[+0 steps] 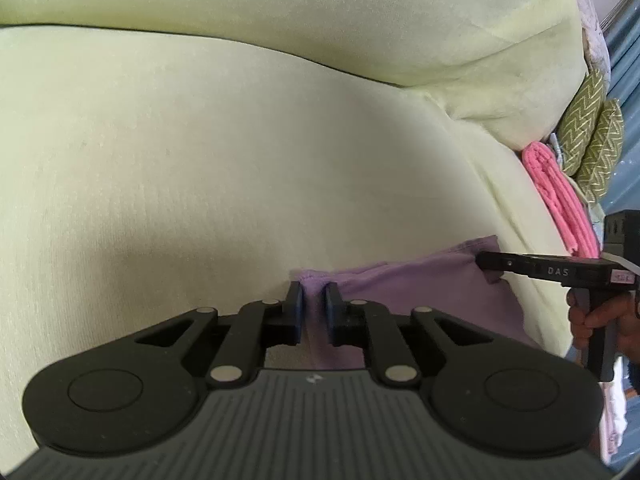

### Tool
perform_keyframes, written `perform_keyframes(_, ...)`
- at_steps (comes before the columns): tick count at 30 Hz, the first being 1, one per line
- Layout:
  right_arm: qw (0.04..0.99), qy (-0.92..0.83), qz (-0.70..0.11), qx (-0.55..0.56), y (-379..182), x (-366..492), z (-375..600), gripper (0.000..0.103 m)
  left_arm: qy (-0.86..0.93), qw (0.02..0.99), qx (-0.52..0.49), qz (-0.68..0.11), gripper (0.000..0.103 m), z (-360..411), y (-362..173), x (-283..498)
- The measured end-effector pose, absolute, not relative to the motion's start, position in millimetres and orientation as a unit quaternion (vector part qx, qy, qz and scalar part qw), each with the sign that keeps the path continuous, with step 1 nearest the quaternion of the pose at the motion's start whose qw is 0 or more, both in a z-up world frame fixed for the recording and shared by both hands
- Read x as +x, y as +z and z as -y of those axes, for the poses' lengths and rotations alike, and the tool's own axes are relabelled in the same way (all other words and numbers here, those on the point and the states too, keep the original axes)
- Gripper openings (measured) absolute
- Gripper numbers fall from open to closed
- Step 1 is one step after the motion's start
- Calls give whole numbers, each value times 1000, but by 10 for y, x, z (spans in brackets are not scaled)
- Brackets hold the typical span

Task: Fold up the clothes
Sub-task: 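Open both grippers and smooth the lilac top flat on the sofa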

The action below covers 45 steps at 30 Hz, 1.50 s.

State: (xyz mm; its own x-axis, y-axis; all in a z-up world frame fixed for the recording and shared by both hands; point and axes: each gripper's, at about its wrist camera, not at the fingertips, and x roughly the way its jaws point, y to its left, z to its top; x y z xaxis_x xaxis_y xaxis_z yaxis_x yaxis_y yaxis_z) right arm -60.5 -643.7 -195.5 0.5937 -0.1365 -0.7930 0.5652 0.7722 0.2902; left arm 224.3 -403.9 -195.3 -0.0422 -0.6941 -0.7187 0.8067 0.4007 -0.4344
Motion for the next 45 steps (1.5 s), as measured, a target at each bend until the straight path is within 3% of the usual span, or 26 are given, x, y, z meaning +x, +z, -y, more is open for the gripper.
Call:
perform_keyframes(2, 856, -217, -406, 236, -1881, -558, 6390, 37, -531, 710, 77, -456, 24, 3999, -1925, 2194)
perform_keyframes(3, 860, -231, -402, 213, -1834, -541, 6367, 38, -524, 723, 84, -442, 25, 3978, -1875, 2187)
perform_keyframes(9, 902, -206, -356, 129, -1816, -490, 6160, 38, -542, 747, 58, -380, 21, 3815, -1610, 2096)
perform_keyframes(11, 904, -168, -374, 118, -1966, -446, 6100, 19, -581, 719, 66, -375, 22, 3868, -1643, 1937)
perform_keyframes(12, 903, -167, -382, 107, -2036, -440, 6079, 18, -593, 709, 78, -373, 23, 3912, -1698, 1855)
perform_keyframes(13, 902, -180, -381, 96, -2080, -471, 6080, 18, -592, 707, 101, -372, 23, 3973, -1779, 1786)
perform_keyframes(15, 894, -229, -370, 106, -2079, -637, 6156, 19, -570, 722, 129, -371, 13, 4039, -1911, 1731)
perform_keyframes(18, 880, -303, -343, 124, -1982, -1050, 6209, 21, -526, 759, 96, -371, 13, 3887, -1775, 1705)
perform_keyframes(21, 897, -289, -290, 166, -1793, -1597, 5964, 22, -485, 797, 76, -353, 18, 3530, -1508, 1399)
perform_keyframes(23, 906, -266, -271, 188, -1709, -1885, 5649, 29, -451, 811, 76, -364, 29, 3310, -1390, 1107)
perform_keyframes(26, 908, -217, -285, 217, -1655, -1973, 5196, 32, -436, 806, 83, -392, 29, 3142, -1360, 630)
perform_keyframes(33, 933, -177, -294, 112, -1666, -1638, 4394, 32, -421, 814, 159, -368, 29, 3389, -1553, -21)
perform_keyframes(37, 909, -205, -346, 111, -2105, -1473, 4818, 31, -379, 824, 199, -370, 34, 3355, -1837, 78)
perform_keyframes(39, 902, -207, -360, 118, -2116, -1602, 4880, 29, -383, 824, 208, -363, 35, 3329, -1837, 57)
perform_keyframes(45, 873, -276, -348, 201, -1991, -1989, 5167, 37, -354, 824, 230, -378, 39, 3360, -1763, -56)
